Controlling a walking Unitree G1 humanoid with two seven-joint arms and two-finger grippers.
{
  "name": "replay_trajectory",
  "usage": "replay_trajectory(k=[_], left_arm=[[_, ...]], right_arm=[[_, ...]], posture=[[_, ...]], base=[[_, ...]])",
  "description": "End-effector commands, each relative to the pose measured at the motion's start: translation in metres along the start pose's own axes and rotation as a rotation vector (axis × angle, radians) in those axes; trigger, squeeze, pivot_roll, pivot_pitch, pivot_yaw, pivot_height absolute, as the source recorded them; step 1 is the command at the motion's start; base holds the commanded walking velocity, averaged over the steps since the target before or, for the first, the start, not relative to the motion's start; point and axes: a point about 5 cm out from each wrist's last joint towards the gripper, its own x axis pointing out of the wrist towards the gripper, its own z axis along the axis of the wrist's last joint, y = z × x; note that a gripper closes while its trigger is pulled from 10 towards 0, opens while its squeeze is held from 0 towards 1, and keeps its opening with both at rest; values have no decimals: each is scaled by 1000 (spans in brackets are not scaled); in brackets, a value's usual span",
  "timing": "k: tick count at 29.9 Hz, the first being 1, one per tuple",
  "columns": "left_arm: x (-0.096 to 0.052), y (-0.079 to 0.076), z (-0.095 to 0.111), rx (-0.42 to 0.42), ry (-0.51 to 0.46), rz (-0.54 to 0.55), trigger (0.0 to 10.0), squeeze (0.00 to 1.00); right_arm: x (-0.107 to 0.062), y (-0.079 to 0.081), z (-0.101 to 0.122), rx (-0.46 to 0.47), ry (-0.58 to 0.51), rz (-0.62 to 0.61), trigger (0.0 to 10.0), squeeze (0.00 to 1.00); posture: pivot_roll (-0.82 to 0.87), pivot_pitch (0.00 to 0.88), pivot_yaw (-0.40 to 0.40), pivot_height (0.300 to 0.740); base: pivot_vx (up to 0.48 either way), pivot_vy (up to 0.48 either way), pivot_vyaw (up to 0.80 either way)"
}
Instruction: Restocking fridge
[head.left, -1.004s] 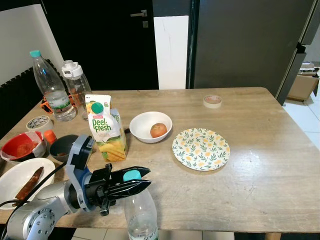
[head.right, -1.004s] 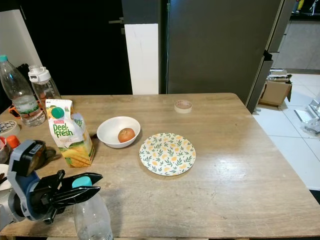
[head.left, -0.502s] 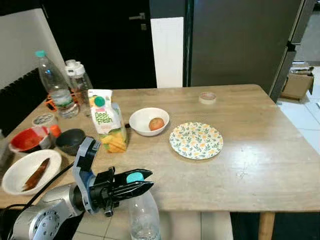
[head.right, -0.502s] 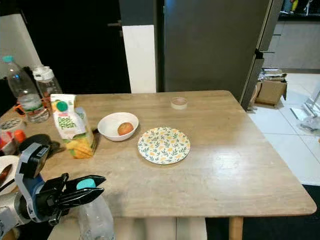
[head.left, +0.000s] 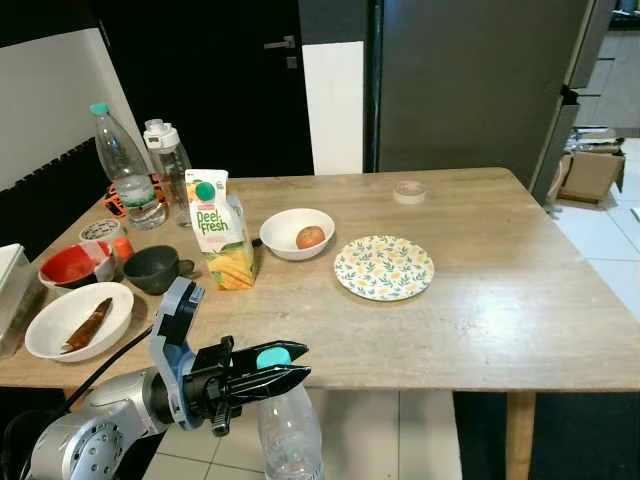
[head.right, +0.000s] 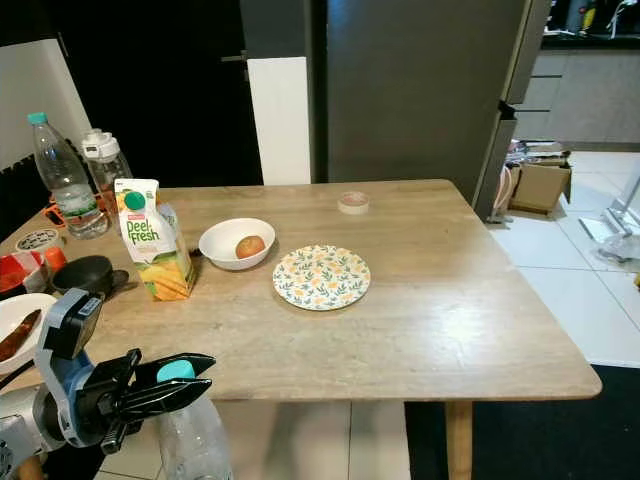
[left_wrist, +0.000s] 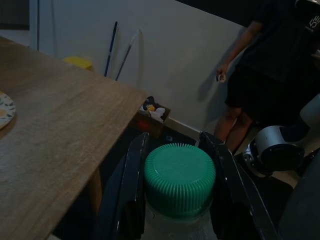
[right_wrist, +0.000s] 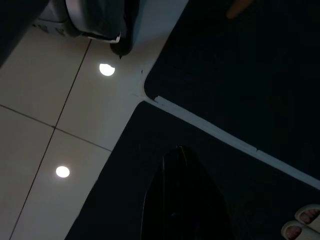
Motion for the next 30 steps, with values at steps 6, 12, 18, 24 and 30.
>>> replay_trajectory(k=[6,12,18,24,30], left_arm=[[1,0,3,26,-5,0,10000,0],[0,-1,3,26,-5,1,10000,0],[1,0,3,25,-4,0,10000,0],[2,0,2,23,-2,-1,10000,0],[1,14,-10,38,52,90,10000,0]], right_arm=[[1,4,0,-1,0,6,10000,0],[1,4,0,0,-1,7,10000,0],[1,4,1,1,-1,7,10000,0],[0,3,1,2,-2,8,10000,0],[0,3,2,2,-4,8,10000,0]], posture=[[-75,0,43,740],[-75,0,43,740],[-75,0,43,740],[-75,0,44,740],[-75,0,44,740]], base=[[-399,0,0],[-414,0,0],[-419,0,0],[-417,0,0],[-139,0,0]])
